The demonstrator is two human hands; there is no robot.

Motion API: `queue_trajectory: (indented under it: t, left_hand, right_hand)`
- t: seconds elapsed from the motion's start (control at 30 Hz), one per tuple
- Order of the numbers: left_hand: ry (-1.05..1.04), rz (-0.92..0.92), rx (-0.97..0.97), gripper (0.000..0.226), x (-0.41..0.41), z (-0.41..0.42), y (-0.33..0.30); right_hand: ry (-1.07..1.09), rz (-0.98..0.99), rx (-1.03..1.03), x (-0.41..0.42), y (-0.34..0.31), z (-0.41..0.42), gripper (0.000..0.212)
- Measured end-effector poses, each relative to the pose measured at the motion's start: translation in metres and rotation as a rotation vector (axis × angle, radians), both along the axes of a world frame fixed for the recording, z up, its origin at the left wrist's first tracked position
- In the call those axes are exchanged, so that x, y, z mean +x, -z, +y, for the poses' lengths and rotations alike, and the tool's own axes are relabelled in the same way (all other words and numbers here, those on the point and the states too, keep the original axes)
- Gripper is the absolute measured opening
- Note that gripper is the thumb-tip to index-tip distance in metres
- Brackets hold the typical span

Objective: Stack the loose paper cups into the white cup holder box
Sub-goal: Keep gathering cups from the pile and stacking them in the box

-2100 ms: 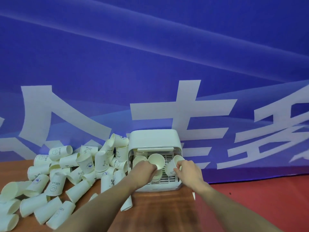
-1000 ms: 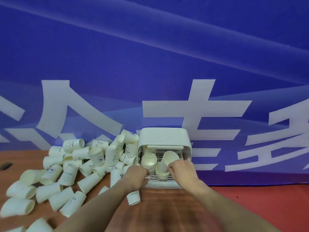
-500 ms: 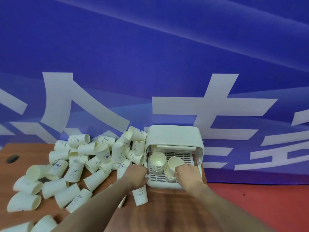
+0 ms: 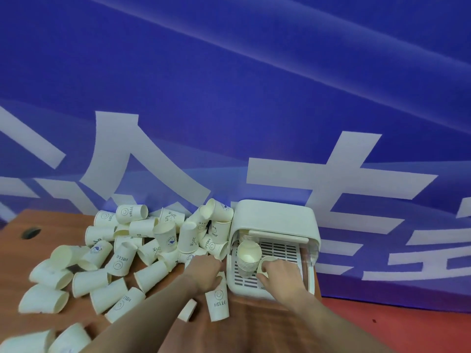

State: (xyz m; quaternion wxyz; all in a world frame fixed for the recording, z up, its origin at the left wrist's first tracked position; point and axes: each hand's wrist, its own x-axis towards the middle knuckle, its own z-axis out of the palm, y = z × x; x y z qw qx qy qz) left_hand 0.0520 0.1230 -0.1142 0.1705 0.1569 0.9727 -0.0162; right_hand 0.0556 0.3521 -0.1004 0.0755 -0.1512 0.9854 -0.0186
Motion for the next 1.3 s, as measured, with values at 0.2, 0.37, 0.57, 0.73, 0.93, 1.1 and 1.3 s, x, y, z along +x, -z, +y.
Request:
queue_trajectory:
  t: [0.2, 0.37, 0.57, 0.73, 0.93, 1.1, 1.3]
  left_hand:
    - [-0.100, 0.037, 0.001, 0.036, 0.024, -0.047, -0.005]
    - [-0.204, 0.050, -0.016, 0.025, 0.050, -0.092, -0.009]
    - [-0.304, 0.027, -0.046, 0.032, 0.082, -0.158, 0.002]
    - [-0.373, -0.027, -0.053, 0.033, 0.099, -0.216, 0.019]
    - [-0.325, -0.098, -0.096, 0.024, 0.108, -0.252, 0.039]
    - [-0.253, -0.157, -0.117, 0.007, 0.106, -0.260, 0.062]
    - [-0.243, -0.068, -0.002, 0.018, 0.095, -0.276, 0.093]
  right_hand:
    - [-0.067, 0.022, -0.029, 0.018, -0.008, -0.040, 0.033]
    - [-0.152, 0.005, -0.039, 0.030, -0.008, -0.081, 0.031]
    - [-0.240, -0.017, 0.001, 0.034, 0.001, -0.129, 0.030]
    - [-0.306, -0.053, 0.024, 0.034, 0.011, -0.171, 0.028]
    - [-0.400, -0.128, 0.085, 0.027, 0.035, -0.216, 0.022]
    - [-0.492, -0.192, 0.151, 0.019, 0.055, -0.237, 0.021]
    - [-0.520, -0.284, 0.214, 0.011, 0.081, -0.246, 0.029]
